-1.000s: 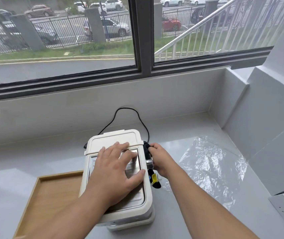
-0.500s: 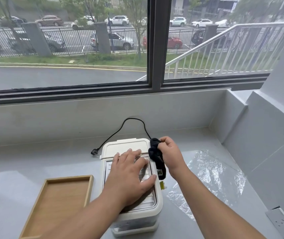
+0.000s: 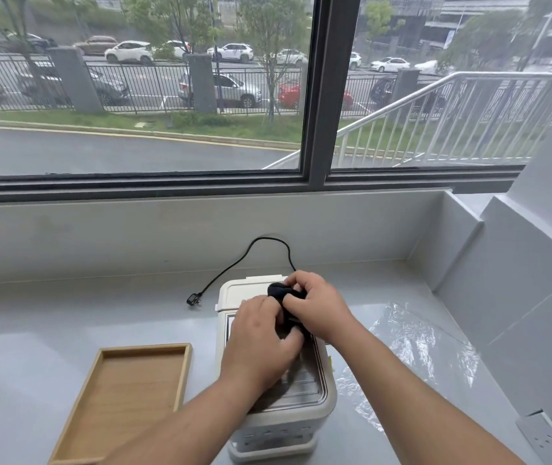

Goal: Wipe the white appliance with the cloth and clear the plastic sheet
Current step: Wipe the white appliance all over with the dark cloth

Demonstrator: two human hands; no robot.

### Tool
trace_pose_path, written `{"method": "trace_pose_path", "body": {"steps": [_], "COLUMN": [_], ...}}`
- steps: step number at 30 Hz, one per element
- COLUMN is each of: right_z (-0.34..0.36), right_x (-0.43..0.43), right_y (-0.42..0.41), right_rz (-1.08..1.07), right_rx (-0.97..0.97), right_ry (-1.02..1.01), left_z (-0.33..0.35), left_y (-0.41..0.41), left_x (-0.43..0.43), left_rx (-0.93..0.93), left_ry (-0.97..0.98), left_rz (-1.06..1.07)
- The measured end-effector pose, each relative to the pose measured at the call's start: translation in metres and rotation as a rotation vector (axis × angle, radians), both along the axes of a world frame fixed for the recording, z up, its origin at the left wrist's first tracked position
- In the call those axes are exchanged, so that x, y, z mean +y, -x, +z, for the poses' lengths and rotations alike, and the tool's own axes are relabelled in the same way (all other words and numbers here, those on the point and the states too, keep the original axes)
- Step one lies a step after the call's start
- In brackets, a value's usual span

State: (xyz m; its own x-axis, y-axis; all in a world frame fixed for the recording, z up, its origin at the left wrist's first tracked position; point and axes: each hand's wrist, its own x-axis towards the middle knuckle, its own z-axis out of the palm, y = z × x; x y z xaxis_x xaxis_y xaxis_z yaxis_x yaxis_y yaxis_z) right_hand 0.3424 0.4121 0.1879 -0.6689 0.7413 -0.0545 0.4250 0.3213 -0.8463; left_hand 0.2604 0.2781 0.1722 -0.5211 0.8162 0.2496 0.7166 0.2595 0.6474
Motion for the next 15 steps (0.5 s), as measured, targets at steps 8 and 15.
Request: {"method": "trace_pose_path", "body": {"steps": [8, 15], "right_z": [0.001, 0.002], "right_x": [-0.020, -0.035], "right_y": [0.005, 0.008], "right_rz": [0.063, 0.084], "right_rx": [-0.027, -0.069], "right_ry": [0.059, 0.077], "left_z": [0.001, 0.008], "left_y": [0.005, 0.031], "left_x": [-0.008, -0.028], "left_rx": [-0.233, -0.066], "left_ry": [-0.122, 0.056], "left_rz": [0.107, -0.021]}}
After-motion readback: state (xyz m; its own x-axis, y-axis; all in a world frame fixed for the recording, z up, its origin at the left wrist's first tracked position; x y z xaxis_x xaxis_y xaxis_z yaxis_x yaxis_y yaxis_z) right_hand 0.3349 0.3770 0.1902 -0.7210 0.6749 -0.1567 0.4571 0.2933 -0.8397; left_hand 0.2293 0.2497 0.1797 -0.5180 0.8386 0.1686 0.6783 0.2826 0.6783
